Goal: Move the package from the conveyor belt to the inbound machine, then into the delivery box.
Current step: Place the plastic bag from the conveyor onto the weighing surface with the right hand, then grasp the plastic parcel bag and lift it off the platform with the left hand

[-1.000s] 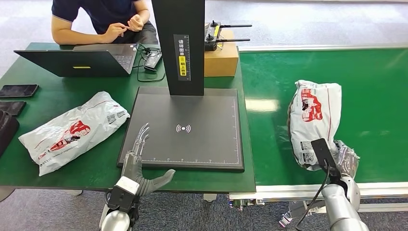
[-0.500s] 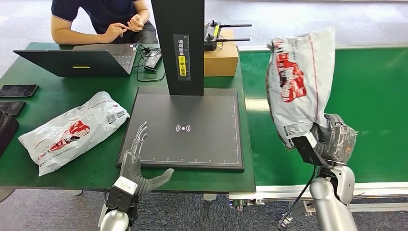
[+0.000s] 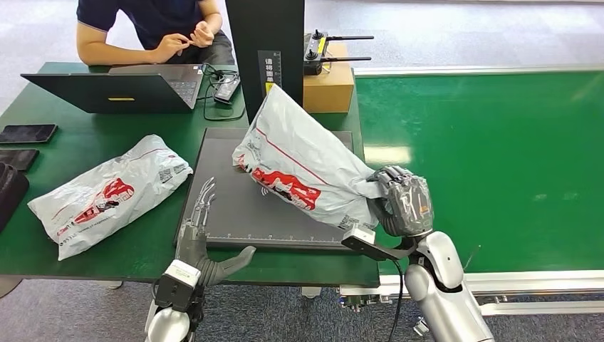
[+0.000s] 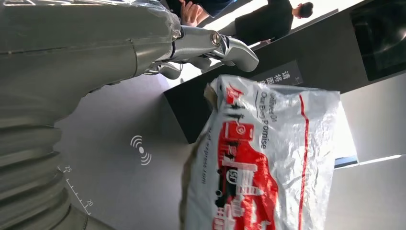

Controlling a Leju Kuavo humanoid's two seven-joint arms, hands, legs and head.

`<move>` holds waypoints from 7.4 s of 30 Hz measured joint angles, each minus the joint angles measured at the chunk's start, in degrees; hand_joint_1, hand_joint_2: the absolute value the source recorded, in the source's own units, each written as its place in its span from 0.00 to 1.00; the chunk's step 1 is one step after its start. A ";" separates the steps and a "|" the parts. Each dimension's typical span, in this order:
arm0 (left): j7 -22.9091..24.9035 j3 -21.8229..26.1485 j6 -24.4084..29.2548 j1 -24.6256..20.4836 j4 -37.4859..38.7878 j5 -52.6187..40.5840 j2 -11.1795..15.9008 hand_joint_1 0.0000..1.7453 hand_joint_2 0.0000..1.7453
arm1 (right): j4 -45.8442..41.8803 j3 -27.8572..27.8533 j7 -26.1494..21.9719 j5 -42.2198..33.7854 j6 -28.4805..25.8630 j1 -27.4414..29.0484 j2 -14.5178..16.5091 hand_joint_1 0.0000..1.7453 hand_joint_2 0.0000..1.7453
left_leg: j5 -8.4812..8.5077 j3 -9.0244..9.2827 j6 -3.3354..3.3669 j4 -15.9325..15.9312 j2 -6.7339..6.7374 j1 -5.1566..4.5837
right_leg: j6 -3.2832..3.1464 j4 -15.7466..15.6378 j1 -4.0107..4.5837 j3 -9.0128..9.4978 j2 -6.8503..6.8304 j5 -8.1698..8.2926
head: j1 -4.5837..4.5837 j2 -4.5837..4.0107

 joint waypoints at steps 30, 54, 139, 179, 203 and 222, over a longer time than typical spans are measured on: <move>-1.57 0.02 0.44 -1.77 2.61 0.12 -0.11 0.00 1.00 | 48.91 7.11 -4.11 -2.01 -8.49 -24.27 1.87 0.00 1.00 | 0.05 0.02 0.04 0.02 0.01 0.00 | -0.01 0.01 0.00 0.02 0.01 0.03 | -0.01 0.00; -0.72 0.00 0.32 -1.16 2.58 -0.13 -0.59 0.00 1.00 | 50.44 8.01 -14.38 -11.90 2.44 -23.99 3.92 1.00 1.00 | 0.05 0.06 0.03 0.02 0.06 0.01 | -0.03 0.02 0.01 0.02 0.06 0.04 | -0.01 0.00; -0.55 1.27 -1.33 -1.18 2.64 -0.33 -0.59 0.00 1.00 | 36.21 16.24 -13.44 -22.43 2.49 -17.78 3.68 0.00 1.00 | 0.04 0.02 0.04 0.03 0.06 -0.01 | -0.02 0.01 -0.01 -0.01 0.07 0.03 | -0.01 0.00; 2.20 0.77 -1.11 -5.55 3.88 -7.19 -0.06 0.00 1.00 | -13.66 -12.15 -18.08 -52.52 35.83 15.80 7.65 0.00 1.00 | -0.03 -0.02 0.02 0.02 -0.03 0.00 | 0.00 -0.01 0.00 -0.03 0.00 -0.07 | 0.00 0.00; 14.52 -4.31 0.03 -28.83 32.43 -27.73 5.71 0.00 1.00 | -18.41 -13.44 -18.08 -54.92 38.30 19.96 7.93 0.00 1.00 | 0.00 0.00 -0.01 0.02 -0.03 0.00 | -0.01 0.01 0.00 -0.01 0.00 -0.05 | -0.01 0.00; 21.57 -8.95 -12.06 -41.40 51.52 -32.44 8.12 1.00 1.00 | -17.62 -13.53 -18.08 -55.66 39.47 19.73 7.94 0.00 1.00 | -0.04 0.59 -0.09 -0.06 -0.02 0.00 | -0.07 0.01 0.00 0.69 0.00 -0.06 | 0.00 0.00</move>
